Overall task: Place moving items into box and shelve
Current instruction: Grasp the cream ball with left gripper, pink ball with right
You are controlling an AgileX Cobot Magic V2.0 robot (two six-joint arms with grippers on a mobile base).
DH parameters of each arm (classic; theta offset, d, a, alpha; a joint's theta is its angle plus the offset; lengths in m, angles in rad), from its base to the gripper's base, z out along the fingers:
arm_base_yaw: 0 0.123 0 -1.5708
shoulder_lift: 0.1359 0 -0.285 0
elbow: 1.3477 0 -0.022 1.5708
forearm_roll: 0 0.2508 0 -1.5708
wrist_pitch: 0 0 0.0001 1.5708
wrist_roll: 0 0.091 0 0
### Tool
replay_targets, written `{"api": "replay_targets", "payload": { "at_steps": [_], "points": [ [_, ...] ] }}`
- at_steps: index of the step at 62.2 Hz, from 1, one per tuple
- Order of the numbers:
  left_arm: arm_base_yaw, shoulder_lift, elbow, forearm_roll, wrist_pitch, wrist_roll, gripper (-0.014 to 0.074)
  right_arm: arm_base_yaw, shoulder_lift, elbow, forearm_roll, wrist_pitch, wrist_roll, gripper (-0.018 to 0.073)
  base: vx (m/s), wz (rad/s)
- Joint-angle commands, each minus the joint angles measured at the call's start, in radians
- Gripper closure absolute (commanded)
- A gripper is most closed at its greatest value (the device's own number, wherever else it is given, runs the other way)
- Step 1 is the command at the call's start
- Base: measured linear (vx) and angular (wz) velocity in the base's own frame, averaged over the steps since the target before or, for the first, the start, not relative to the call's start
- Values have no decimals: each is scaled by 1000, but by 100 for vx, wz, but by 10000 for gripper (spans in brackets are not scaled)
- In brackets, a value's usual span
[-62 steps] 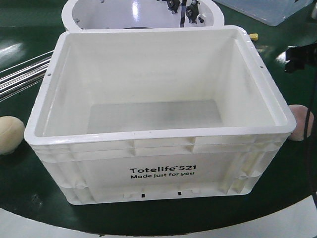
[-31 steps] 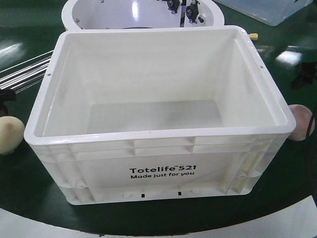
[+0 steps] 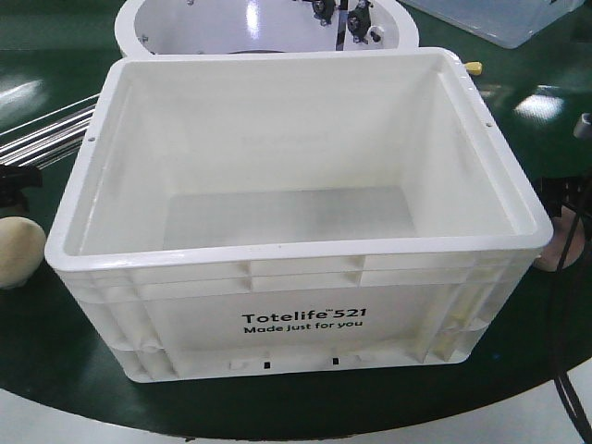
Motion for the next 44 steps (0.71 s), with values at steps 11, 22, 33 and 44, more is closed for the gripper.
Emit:
{"api": "replay_targets", "payload": {
  "at_steps": [11,22,33,44],
  "points": [
    [-5,23,-27,-35,1,18,84,1,-42,-12,6,-39,-16,2,0,0],
    [-5,67,-27,-31,38,21,84,1,-25,-12,9,-38,-16,17,0,0],
    [-5,128,-27,11,21,42,188,1,8,-12,30,-19,-14,191,0,0],
    [-5,159,-30,25,15,42,495,1,13,-20,65,-36,-12,512,0,0]
  ]
}}
